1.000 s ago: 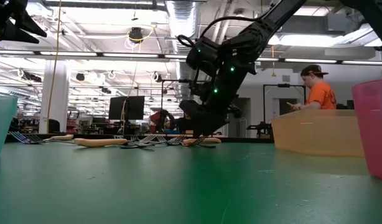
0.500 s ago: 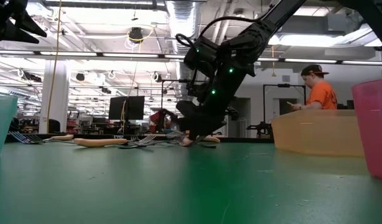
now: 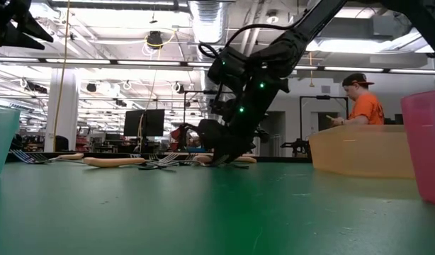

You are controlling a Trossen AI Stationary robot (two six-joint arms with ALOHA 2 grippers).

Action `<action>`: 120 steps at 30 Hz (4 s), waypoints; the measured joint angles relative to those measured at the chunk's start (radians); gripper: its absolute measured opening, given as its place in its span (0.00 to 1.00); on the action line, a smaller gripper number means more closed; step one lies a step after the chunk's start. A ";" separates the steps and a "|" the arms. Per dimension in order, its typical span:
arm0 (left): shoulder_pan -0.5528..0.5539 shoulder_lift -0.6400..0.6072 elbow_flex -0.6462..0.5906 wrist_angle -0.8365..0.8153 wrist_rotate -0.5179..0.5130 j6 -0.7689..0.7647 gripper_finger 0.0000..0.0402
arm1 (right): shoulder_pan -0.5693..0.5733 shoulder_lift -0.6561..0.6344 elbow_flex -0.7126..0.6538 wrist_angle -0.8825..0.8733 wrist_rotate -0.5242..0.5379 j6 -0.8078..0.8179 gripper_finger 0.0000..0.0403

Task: Sort silverware by color (type)
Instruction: Put the black fork into the pink bin

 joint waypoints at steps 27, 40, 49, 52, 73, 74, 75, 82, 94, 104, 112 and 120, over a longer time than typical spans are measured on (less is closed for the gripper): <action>0.000 0.000 0.000 0.000 0.000 -0.002 0.39 | 0.002 -0.003 0.019 -0.080 -0.055 0.033 0.06; 0.000 0.000 0.000 -0.001 0.000 -0.002 0.39 | 0.003 -0.068 0.075 -0.173 -0.049 -0.021 0.04; 0.000 0.000 0.000 -0.001 0.000 -0.002 0.39 | 0.010 -0.129 0.076 -0.179 -0.048 -0.040 0.04; 0.000 0.000 0.000 -0.001 -0.001 -0.002 0.39 | 0.011 -0.156 0.078 -0.185 -0.048 -0.046 0.04; 0.000 0.000 0.000 -0.001 0.000 -0.001 0.39 | -0.005 -0.030 0.076 -0.149 -0.079 -0.271 0.51; 0.000 0.000 0.000 -0.001 0.000 0.000 0.39 | -0.006 -0.029 0.074 -0.176 -0.081 -0.271 0.51; 0.000 0.000 0.000 -0.001 0.000 0.000 0.39 | -0.005 -0.026 0.069 -0.200 -0.075 -0.274 0.51; 0.002 0.000 0.000 -0.001 0.000 0.000 0.39 | -0.016 0.008 0.079 -0.195 -0.090 -0.267 0.45; 0.002 0.000 0.000 -0.001 0.000 0.001 0.39 | -0.017 0.013 0.077 -0.219 -0.108 -0.213 0.06; 0.002 0.000 0.000 -0.001 0.000 0.001 0.39 | -0.018 -0.021 0.071 -0.208 -0.106 -0.165 0.06; 0.002 0.000 0.000 -0.001 0.000 0.001 0.39 | -0.027 -0.100 0.071 -0.209 -0.096 -0.167 0.06; 0.002 0.000 0.000 -0.001 -0.001 0.000 0.39 | -0.019 -0.191 0.072 -0.202 -0.097 -0.170 0.06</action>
